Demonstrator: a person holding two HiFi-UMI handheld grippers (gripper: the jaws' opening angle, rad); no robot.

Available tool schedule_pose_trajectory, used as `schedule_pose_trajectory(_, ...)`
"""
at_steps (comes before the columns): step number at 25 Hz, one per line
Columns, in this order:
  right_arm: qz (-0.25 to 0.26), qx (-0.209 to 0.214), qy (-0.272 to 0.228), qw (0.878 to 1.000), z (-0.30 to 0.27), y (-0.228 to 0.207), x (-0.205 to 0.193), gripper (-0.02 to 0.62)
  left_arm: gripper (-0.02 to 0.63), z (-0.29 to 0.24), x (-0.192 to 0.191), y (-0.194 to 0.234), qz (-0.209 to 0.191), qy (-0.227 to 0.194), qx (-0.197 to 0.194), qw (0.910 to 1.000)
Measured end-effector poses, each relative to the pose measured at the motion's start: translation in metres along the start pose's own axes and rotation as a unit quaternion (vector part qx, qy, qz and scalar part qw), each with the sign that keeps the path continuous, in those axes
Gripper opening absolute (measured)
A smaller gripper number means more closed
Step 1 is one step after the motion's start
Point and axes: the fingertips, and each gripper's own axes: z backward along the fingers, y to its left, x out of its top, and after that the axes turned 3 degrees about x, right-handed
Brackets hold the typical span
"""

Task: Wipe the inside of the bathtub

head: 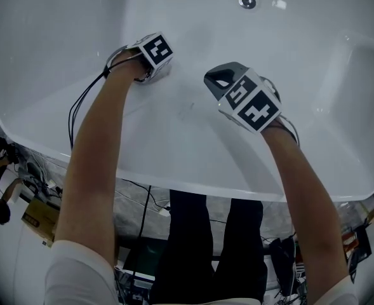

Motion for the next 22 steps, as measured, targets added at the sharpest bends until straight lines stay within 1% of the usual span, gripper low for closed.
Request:
schedule_pose_trajectory(2, -0.006, -0.001, 0.000, 1.000, 0.006, -0.007, -0.012, 0.020, 0.091, -0.003, 0.012, -0.008, -0.003, 0.006, -0.001, 1.0000)
schedule_pose_trajectory(8, -0.007, -0.002, 0.005, 1.000, 0.021, -0.013, -0.042, 0.020, 0.091, -0.001, 0.037, -0.029, -0.011, 0.002, -0.002, 0.9999)
schedule_pose_trajectory(10, -0.005, -0.003, 0.006, 1.000, 0.027, -0.016, -0.054, 0.020, 0.091, -0.002, 0.050, -0.038, -0.015, -0.004, -0.003, 0.9999)
schedule_pose_trajectory(15, -0.019, -0.013, 0.001, 1.000, 0.045, -0.020, -0.076, 0.020, 0.091, 0.001, 0.073, -0.064, -0.009, -0.022, -0.014, 0.9996)
schedule_pose_trajectory(22, -0.034, -0.025, -0.004, 0.999, 0.074, -0.033, -0.107, 0.020, 0.091, 0.010, 0.114, -0.105, -0.017, -0.032, -0.026, 0.9990)
